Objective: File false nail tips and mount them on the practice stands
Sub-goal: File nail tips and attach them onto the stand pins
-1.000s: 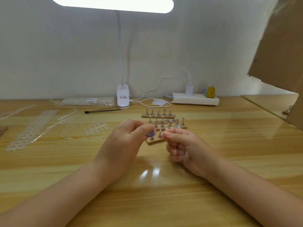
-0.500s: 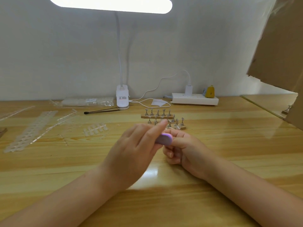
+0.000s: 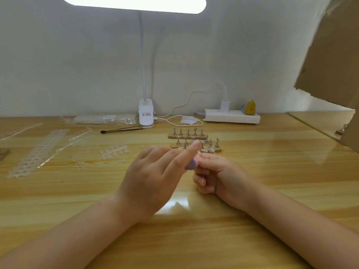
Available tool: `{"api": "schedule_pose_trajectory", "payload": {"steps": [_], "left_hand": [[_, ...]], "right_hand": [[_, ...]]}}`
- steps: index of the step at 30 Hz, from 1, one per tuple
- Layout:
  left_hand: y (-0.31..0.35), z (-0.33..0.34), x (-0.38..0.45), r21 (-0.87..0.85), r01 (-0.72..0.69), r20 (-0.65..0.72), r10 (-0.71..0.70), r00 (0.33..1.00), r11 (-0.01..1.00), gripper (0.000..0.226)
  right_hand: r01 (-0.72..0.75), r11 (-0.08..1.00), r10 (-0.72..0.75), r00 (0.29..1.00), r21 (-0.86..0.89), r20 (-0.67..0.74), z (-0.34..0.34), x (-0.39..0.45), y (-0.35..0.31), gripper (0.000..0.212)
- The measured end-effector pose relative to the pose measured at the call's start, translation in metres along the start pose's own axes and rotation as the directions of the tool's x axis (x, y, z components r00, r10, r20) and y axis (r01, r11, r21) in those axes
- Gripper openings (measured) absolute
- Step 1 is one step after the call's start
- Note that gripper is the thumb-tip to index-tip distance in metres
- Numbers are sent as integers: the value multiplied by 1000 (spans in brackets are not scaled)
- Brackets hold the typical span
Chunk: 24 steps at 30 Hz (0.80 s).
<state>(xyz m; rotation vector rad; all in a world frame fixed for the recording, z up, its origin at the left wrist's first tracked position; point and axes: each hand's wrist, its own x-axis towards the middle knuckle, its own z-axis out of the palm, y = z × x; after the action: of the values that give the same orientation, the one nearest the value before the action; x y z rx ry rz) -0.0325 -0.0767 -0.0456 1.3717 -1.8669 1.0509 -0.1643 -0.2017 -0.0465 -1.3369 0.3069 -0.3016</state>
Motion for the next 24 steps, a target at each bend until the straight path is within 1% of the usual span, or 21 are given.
{"api": "schedule_pose_trajectory", "payload": {"steps": [2,5,7,9,10,12,14,16,18,20,22,24], "left_hand": [[-2,-2,0,26,17,-33,-16,999,1000,46],[10,0,4,0,-38,-98,37,994,999,55],[15,2,5,-45,-58,-95,53,994,997,53],[9,3,3,-69,-50,-54,46,998,996,47],[5,2,2,-51,-33,-41,31,999,998,43],[-2,2,1,-14,7,-53,-8,999,1000,37],[1,4,1,-47,-17,-97,12,995,999,39],[10,7,1,-74,-108,-103,100,990,991,45],[8,7,-1,-23,-137,-82,134,988,990,51],[-5,5,-3,50,-76,-77,80,994,996,43],[-10,2,-4,75,-36,-104,44,994,997,35],[-1,4,-2,36,-86,-139,90,986,996,37]], "right_hand": [[-12,1000,12,1000,12,-5,-1,0,0,22],[32,997,-28,998,-77,55,2,-2,-1,17],[51,990,-39,994,-129,97,4,-3,-2,20],[31,993,-19,995,-116,101,3,-3,-3,24],[12,996,-4,996,-87,84,2,-3,-2,27],[-13,999,15,999,-36,52,1,-2,-2,32],[1,999,3,998,-53,64,1,-1,-1,25],[16,994,-5,995,-106,104,1,-1,-1,13],[13,990,6,991,-140,131,-1,-1,0,7],[-14,994,28,992,-112,122,-4,0,1,11],[-29,995,39,993,-92,107,-4,1,2,18],[-29,995,38,994,-94,101,-4,2,3,20]]}}
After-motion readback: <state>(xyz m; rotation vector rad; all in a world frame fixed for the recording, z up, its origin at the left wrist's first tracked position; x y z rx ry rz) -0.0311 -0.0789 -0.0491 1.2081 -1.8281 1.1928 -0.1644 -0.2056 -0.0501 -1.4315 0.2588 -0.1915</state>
